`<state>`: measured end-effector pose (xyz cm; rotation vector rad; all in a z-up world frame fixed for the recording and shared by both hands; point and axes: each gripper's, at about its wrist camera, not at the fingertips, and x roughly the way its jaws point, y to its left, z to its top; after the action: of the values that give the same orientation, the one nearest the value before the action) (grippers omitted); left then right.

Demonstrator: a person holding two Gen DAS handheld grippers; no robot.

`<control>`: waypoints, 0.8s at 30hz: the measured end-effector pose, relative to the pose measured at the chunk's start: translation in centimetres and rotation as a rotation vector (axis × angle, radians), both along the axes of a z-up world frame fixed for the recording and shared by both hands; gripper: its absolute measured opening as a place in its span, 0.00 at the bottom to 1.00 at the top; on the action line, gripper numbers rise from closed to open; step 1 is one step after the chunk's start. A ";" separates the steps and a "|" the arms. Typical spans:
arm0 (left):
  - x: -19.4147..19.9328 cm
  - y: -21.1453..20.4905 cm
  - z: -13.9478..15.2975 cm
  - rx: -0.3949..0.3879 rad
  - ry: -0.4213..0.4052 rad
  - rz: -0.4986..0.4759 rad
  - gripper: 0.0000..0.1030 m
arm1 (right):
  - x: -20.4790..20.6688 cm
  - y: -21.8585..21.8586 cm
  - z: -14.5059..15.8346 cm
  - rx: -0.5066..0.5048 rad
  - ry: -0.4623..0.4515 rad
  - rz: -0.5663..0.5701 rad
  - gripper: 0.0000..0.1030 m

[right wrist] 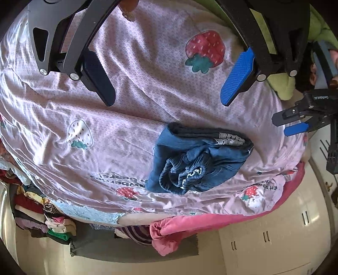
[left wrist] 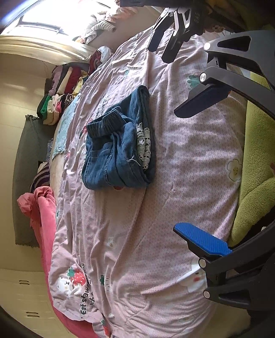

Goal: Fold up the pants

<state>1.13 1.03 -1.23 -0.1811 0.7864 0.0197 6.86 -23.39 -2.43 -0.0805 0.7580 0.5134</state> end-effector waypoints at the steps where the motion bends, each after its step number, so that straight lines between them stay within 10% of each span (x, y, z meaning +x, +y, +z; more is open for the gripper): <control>1: 0.0 0.0 0.0 0.002 0.001 0.002 0.96 | 0.0 0.0 0.0 0.000 0.000 -0.001 0.91; 24: -0.3 -0.1 0.3 0.025 0.006 0.012 0.96 | 0.0 0.1 0.4 0.000 -0.003 0.000 0.91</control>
<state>0.88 0.88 -0.90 -0.1626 0.7907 0.0414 6.82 -23.24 -2.03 -0.0816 0.7555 0.5130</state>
